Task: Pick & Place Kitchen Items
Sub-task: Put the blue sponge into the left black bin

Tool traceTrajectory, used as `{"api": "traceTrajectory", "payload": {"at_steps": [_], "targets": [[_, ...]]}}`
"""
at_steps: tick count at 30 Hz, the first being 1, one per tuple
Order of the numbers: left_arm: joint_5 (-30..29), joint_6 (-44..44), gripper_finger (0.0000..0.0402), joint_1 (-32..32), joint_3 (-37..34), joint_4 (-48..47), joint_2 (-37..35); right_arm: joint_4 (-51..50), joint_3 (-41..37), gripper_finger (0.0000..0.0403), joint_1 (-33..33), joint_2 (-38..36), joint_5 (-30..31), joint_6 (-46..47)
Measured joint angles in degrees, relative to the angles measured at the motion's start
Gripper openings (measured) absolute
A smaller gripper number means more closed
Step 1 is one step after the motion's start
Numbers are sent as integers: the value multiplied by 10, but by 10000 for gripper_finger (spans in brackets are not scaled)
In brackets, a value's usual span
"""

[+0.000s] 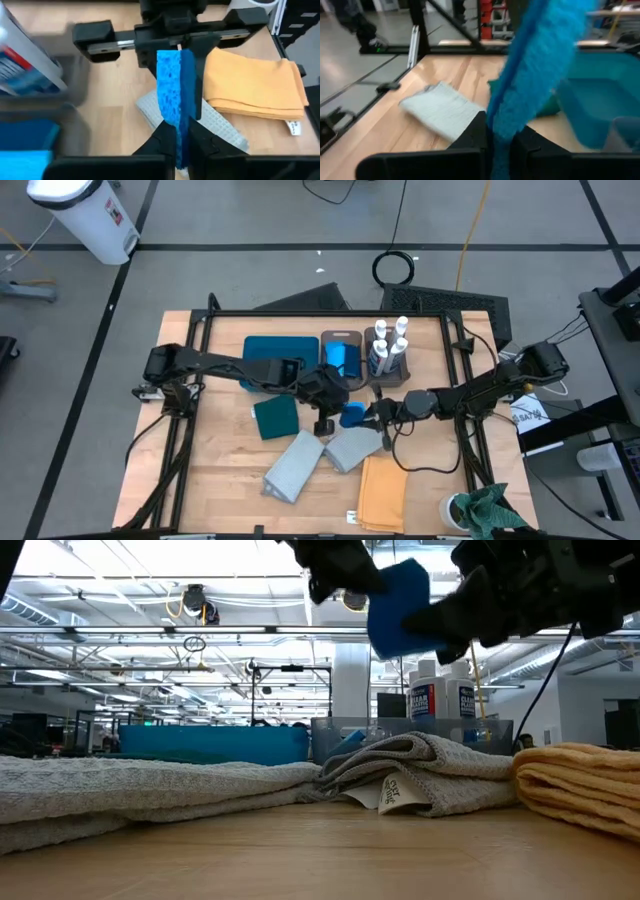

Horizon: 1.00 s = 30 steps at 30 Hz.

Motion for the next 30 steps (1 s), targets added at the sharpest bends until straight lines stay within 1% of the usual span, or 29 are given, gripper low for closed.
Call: {"api": "traceTrajectory", "payload": {"at_steps": [4, 8, 12, 15, 19, 22, 25, 30], "targets": [[-40, 43, 16, 5, 0, -26, -31, -37, 1, 41, 0, -36, 26, -4], [-76, 50, 10, 28, 0, -35, -56, -102, 0, 58, 1, -80, 43, -4], [-81, 64, 10, 69, 0, -35, -53, -149, -1, 67, 1, -127, 44, -4], [-54, 65, 7, 109, 0, -24, -32, -171, -1, 67, 1, -151, 44, -4], [3, 68, 12, 160, 0, -33, 5, -178, 0, 64, 1, -169, 42, -4], [62, 67, 7, 191, 0, -37, 30, -188, -2, 61, 1, -170, 42, -6], [117, 65, 11, 214, 0, -32, 51, -184, -7, 61, 1, -170, 43, -18], [132, 86, 13, 233, 0, -29, 78, -184, -11, 60, 1, -172, 45, -34]]}}
